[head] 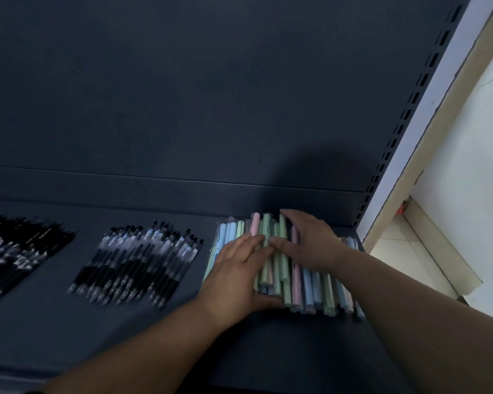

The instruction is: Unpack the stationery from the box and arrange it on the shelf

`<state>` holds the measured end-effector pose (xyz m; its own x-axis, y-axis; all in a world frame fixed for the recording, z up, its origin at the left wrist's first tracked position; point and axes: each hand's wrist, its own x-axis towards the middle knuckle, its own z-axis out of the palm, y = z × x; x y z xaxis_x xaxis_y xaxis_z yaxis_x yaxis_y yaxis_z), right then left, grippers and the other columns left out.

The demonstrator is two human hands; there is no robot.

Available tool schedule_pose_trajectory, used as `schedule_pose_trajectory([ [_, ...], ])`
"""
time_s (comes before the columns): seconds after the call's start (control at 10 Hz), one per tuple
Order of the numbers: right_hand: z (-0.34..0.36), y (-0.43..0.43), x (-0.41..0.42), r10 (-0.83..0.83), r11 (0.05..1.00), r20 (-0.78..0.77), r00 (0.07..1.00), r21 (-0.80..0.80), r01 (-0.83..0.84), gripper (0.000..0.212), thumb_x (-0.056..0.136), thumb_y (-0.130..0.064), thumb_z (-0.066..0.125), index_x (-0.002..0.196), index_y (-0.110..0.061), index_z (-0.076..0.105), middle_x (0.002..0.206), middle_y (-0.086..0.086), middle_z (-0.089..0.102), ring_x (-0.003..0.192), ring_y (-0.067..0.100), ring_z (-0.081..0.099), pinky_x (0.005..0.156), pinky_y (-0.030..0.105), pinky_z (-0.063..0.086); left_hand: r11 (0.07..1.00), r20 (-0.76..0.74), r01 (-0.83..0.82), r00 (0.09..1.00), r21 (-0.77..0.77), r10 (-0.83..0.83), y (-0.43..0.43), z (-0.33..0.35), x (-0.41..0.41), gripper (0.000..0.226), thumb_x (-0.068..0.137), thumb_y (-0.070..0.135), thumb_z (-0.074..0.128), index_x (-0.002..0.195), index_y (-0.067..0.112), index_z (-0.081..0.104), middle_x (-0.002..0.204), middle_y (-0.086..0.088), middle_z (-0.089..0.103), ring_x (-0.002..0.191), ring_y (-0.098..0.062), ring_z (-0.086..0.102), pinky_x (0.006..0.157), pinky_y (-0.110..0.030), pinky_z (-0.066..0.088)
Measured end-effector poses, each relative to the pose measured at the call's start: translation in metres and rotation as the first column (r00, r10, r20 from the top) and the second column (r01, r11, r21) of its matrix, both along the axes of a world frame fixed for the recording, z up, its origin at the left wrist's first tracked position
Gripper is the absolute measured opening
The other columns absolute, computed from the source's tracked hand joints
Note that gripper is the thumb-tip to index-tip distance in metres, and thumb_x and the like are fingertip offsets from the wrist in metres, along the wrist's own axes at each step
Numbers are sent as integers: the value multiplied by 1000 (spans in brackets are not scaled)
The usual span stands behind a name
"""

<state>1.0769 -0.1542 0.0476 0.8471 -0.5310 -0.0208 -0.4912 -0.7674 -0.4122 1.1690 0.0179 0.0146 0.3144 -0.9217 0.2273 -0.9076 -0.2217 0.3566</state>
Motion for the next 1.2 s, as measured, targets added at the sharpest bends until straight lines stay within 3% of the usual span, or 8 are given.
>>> schedule_pose_trajectory([
  [0.2, -3, 5, -10, -89, 996, 131, 987, 0, 90, 72, 87, -62, 51, 148, -31, 28, 155, -9, 29, 142, 13, 27, 120, 44, 11, 1000, -17, -2, 1000, 12, 3, 4, 1, 6, 107, 59, 76, 64, 148, 34, 24, 157, 10, 12, 145, -9, 0, 120, -32, -2],
  [0.3, -3, 7, -39, -266, 964, 260, 928, 66, 258, 71, 85, -64, 51, 146, -30, 35, 156, -7, 28, 141, 15, 29, 117, 46, 23, 995, -86, -99, 992, -31, 96, 18, 0, 5, 122, 41, 96, 43, 147, 41, 21, 157, 14, 7, 144, -5, -3, 120, -40, 0],
  [0.4, -9, 17, -73, -317, 948, 184, 930, 91, 305, 92, 70, -82, 46, 147, -34, 31, 159, -7, 19, 145, 18, 21, 117, 49, 24, 974, -242, -228, 945, -3, 220, 30, -4, 3, 129, 32, 103, 30, 146, 46, 14, 156, 18, -1, 145, -11, -6, 120, -45, 7],
  [0.5, -16, 31, -89, -137, 989, -22, 990, 45, 137, 117, 51, -95, 43, 150, -43, 7, 160, -14, -5, 148, 18, 0, 119, 50, 14, 971, -336, -229, 911, 66, 238, 32, -6, 1, 126, 40, 92, 56, 147, 43, 12, 157, 16, -7, 146, -15, -3, 120, -43, 13],
  [0.6, -23, 39, -88, -17, 999, -156, 988, -44, 11, 121, 54, -92, 49, 148, -45, -11, 158, -16, -18, 147, 20, -14, 120, 52, 3, 977, -335, -184, 919, 105, 208, 30, -5, -2, 115, 57, 69, 74, 148, 43, 8, 157, 14, -10, 145, -15, -6, 119, -40, 12],
  [0.7, -28, 37, -81, -42, 997, -111, 993, -64, 35, 110, 68, -83, 51, 150, -40, -9, 160, -10, -13, 148, 22, -10, 120, 52, 5, 980, -326, -157, 926, 123, 190, 28, -5, -2, 115, 60, 65, 76, 149, 43, 6, 157, 14, -12, 145, -16, -8, 119, -42, 12],
  [0.9, -23, 37, -76, -55, 997, -100, 993, -62, 49, 108, 70, -81, 52, 151, -37, -4, 161, -7, -4, 148, 23, 1, 119, 52, 10, 978, -324, -145, 927, 150, 187, 32, 1, 0, 117, 62, 61, 77, 150, 39, 3, 158, 11, -7, 146, -17, -3, 119, -40, 13],
  [1.2, -4, 69, -79, -116, 987, 23, 993, -113, 118, 87, 80, -72, 53, 150, -30, 22, 158, -2, 21, 144, 22, 23, 116, 44, 24, 970, -271, -185, 936, 157, 223, 64, 11, -3, 96, 76, 55, 71, 151, 27, 17, 159, 4, 10, 144, -16, 16, 117, -26, 18],
])
